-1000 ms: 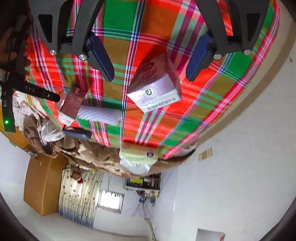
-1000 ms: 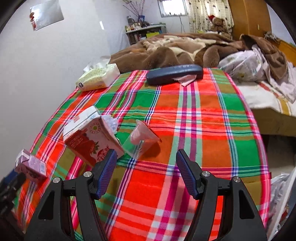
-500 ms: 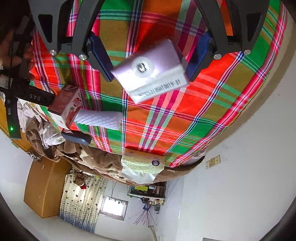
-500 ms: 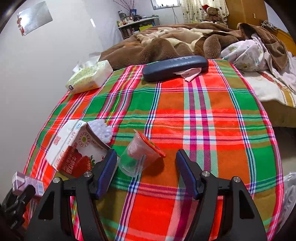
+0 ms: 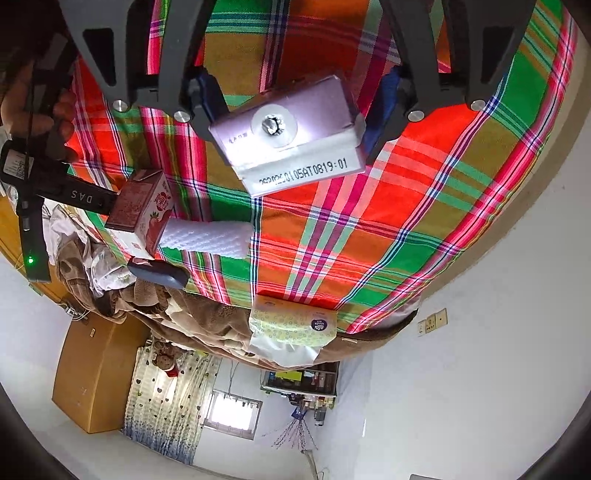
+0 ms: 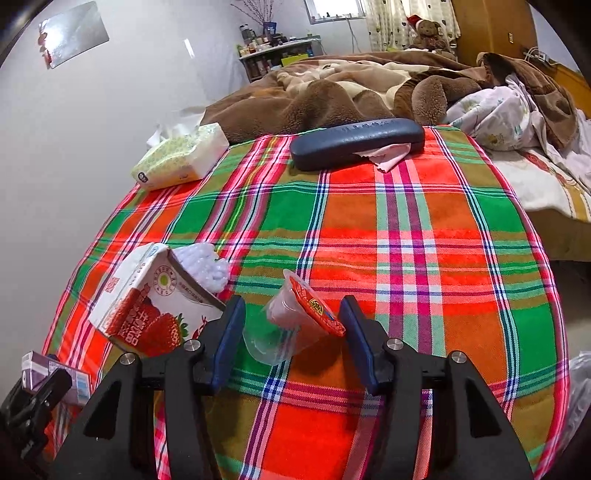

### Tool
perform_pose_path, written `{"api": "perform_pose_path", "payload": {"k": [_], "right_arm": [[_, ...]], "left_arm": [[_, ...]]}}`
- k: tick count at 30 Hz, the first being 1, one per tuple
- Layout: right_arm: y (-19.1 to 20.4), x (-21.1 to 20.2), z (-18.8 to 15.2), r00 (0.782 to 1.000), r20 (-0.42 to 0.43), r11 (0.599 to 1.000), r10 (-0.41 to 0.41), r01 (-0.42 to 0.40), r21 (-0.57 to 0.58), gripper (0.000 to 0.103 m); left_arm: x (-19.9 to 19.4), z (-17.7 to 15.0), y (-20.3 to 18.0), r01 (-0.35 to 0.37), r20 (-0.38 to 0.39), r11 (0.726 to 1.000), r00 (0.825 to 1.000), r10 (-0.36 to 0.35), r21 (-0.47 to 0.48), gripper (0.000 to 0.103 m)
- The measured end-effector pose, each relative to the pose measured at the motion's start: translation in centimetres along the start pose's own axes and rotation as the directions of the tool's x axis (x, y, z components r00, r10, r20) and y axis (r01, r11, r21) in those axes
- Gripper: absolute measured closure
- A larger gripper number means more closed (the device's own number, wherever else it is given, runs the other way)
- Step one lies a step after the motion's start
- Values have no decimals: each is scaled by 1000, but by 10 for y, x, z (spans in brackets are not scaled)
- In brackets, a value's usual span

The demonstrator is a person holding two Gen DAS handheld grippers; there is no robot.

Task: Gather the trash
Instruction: 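Grasp the purple juice box with the left tool while the right tool grasps the clear plastic cup, then carry the juice box and plastic cup over the bin and release both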

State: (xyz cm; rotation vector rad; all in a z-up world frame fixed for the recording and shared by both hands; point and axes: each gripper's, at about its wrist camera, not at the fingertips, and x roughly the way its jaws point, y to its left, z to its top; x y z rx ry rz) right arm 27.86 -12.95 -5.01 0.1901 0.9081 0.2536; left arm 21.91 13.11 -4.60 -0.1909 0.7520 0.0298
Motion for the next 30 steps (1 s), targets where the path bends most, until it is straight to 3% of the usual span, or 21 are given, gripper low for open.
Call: {"api": "perform_pose_path", "payload": {"k": [15,30], "right_arm": [[-7,-38,-14,998,47,1000,29,-29,-1,49],[-42,-105,-45,993,113,999,16,-19,27,49]], "left_arm": [[-26,-3,-19,17,23,1000,1000,-17,25,37],[-68,-18,-87,109,34,986,993,-114,125,37]]}}
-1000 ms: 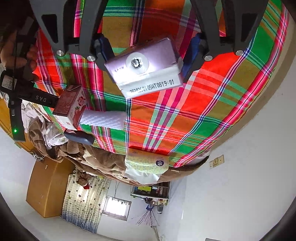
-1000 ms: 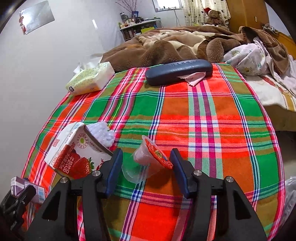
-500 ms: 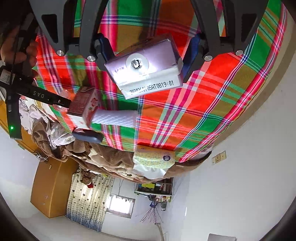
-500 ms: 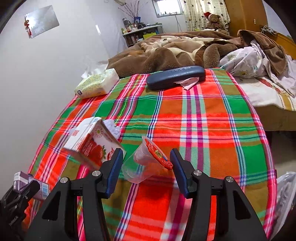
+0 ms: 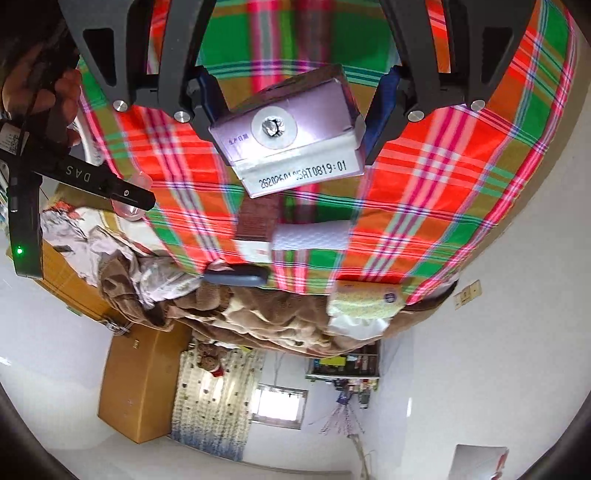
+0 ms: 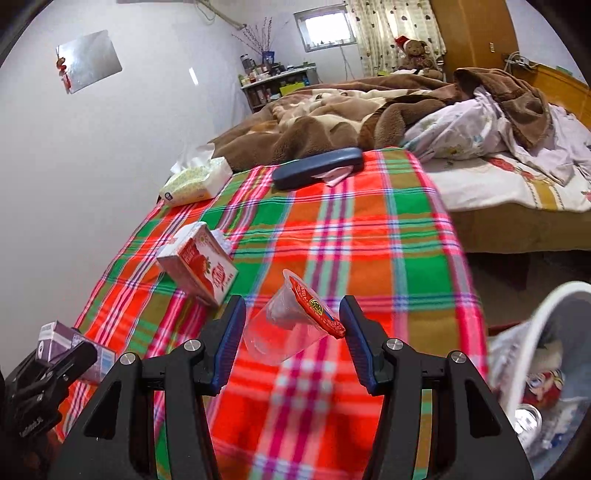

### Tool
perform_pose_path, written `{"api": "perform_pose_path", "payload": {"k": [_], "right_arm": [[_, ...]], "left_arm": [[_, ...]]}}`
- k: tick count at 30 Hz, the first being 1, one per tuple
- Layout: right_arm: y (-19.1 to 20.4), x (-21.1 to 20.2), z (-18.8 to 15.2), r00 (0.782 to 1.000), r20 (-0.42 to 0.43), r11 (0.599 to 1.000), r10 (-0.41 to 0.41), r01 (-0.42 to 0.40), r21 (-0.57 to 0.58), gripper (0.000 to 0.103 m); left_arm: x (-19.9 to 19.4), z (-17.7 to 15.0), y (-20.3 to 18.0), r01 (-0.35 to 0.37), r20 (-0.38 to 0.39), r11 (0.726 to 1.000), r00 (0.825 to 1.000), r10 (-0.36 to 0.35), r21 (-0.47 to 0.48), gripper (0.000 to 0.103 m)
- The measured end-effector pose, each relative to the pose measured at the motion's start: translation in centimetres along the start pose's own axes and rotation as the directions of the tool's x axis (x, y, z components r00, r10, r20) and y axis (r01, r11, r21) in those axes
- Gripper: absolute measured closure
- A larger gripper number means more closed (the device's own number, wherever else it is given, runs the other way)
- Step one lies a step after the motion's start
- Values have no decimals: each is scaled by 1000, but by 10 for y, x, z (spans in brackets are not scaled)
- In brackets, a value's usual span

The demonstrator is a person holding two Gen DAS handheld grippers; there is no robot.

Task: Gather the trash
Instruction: 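Carry the juice box and plastic cup over the bin and release both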

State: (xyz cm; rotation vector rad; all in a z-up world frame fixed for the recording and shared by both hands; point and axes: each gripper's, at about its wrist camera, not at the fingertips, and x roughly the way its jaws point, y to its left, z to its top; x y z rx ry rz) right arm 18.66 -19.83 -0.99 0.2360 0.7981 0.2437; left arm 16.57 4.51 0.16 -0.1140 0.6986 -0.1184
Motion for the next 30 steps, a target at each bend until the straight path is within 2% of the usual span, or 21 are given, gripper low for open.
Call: {"api": "perform_pose_path", "payload": {"k": [10,17,24,30], "right_arm": [[-41,-51,-15,997,65,998,-52,49,41,49],[-69,-80,-24,988,104,991,-112,104,82,49],[-102,-105,-36,976,118,979,-182,168,117,49],[-130,-122,-46,962,116,961,-247,228,158,49]], "left_arm": [[-14,-8,-67,96,-3,991,995,-96,90,37],[-25,-12,-119,164,-3,973,986,-166,160,37],[-26,-20,-176,240,-25,943,970,-241,232,37],[-20,-27,-224,320,-64,905,947,-315,282,37]]}}
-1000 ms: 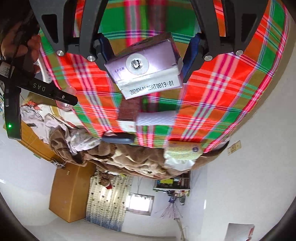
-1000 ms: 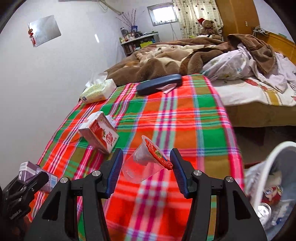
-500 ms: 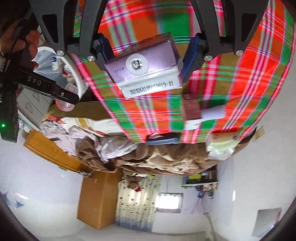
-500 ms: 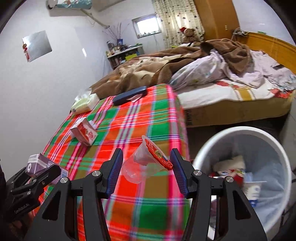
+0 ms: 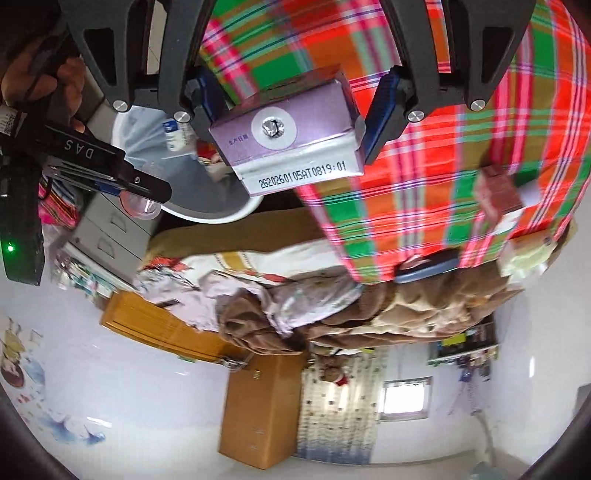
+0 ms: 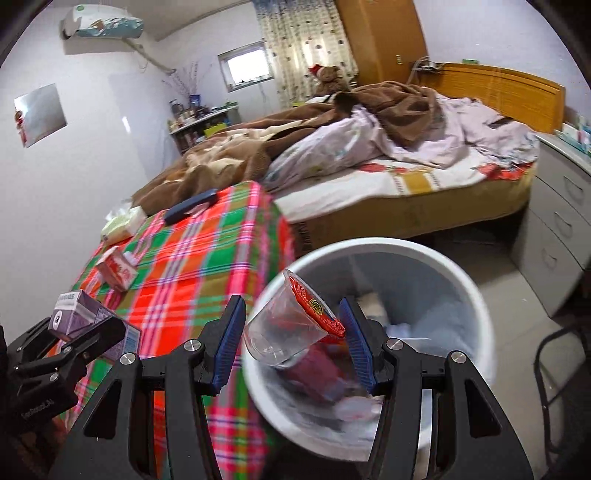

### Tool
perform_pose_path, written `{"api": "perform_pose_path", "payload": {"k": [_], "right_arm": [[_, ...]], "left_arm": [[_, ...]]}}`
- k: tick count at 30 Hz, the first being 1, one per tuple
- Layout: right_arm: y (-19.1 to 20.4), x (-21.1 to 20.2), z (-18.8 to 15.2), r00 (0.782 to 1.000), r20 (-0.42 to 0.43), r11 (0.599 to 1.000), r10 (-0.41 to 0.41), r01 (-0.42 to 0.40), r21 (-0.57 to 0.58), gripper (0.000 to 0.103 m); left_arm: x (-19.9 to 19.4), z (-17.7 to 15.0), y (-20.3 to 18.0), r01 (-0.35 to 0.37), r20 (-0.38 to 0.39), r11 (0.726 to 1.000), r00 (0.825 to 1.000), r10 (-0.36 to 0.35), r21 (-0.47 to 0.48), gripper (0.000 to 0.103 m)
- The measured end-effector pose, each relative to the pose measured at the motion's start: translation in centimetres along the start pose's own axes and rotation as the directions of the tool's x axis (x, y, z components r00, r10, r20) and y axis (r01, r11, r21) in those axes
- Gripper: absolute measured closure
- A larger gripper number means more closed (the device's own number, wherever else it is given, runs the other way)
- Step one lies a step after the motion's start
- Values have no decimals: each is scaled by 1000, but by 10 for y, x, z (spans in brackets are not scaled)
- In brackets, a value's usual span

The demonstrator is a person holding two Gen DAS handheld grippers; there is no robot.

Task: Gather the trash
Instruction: 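Carry the juice box and plastic cup over the bin and release both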

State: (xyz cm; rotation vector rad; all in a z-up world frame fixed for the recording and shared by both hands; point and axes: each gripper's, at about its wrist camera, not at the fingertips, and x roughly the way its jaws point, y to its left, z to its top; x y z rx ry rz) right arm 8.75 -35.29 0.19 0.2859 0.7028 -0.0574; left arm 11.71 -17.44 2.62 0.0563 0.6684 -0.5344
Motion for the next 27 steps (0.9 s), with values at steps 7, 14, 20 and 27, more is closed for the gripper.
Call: {"api": "perform_pose_path", "payload": {"k": [7,14,20,27], "right_arm": [[-28,-4,-3,998,-4,997,-65,65,32,48],[-47,1,-8,992,-34,992,-121,122,28,48],[-58,10,-11,987,-80,990,-137,140,22,48],[-66,21,-14,979,-124,987,-161,163,4,48]], "left_arm": [[20,7,-41,76,-20,996,997,-75,50,37],[41,12,-69,123,-50,988,992,-119,90,37],[65,13,-81,162,-89,983,984,-155,84,37],[90,14,-84,173,-118,983,979,-164,69,37]]}}
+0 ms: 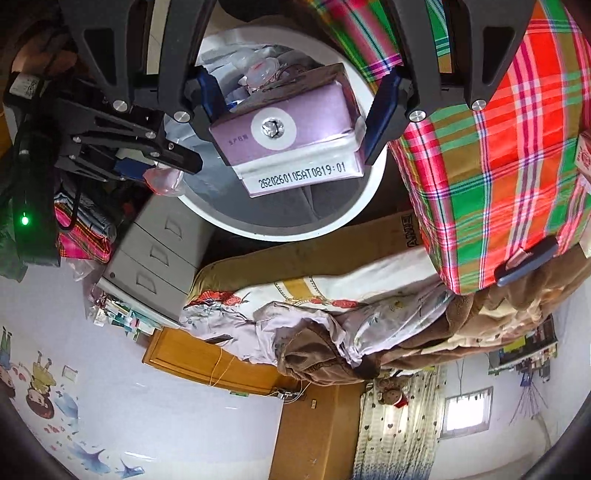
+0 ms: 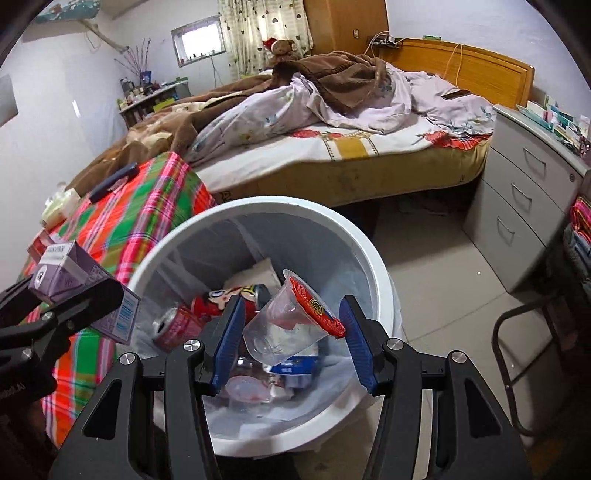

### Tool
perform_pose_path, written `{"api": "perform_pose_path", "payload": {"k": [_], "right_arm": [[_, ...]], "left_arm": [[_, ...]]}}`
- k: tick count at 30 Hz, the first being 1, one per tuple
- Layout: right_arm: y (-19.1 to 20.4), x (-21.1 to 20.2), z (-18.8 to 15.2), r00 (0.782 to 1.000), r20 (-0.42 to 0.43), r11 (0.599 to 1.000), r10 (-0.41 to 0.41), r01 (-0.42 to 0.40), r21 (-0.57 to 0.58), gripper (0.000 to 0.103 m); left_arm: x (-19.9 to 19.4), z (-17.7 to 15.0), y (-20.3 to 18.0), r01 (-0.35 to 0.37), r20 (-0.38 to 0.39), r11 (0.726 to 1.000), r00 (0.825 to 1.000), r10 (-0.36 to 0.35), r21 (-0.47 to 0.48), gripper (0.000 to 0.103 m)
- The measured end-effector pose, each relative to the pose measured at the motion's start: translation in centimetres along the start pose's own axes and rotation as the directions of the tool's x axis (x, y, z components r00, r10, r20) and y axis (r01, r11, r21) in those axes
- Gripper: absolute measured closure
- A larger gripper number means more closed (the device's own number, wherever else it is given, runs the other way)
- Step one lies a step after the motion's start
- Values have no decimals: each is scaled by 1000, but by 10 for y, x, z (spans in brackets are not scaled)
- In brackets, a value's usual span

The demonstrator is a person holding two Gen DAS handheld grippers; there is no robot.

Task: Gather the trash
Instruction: 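Carry the juice box and plastic cup over the bin and release both, then move both open tools back over the bed toward the remaining trash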

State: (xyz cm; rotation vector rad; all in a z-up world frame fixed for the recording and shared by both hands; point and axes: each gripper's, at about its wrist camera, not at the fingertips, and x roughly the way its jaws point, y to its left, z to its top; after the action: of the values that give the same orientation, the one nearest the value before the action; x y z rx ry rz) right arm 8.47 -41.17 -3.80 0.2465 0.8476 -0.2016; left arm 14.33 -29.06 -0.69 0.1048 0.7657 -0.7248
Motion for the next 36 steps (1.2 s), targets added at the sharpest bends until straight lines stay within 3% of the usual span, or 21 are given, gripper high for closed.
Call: {"api": "perform_pose_path", "payload": {"k": [4,6,21,36], "right_arm": [[-2,3,-1,1000,-11,1000,6,-5,5,46],[-2,4,-1,1000,-15,1000,-3,3,1,35],[13,-10,3,999,38,1000,5,-5,1,35],[69,-25,4,988,113,992,108,-101,-72,35]], "left_arm": [[12,-4,1,4,-32,1000,999,-4,1,36],[14,-5,1,7,-34,1000,999,-8,-6,28],[-15,-6,26,-27,14,999,1000,28,-48,28],[-84,-23,78,-156,101,980,981,169,-122,28]]}}
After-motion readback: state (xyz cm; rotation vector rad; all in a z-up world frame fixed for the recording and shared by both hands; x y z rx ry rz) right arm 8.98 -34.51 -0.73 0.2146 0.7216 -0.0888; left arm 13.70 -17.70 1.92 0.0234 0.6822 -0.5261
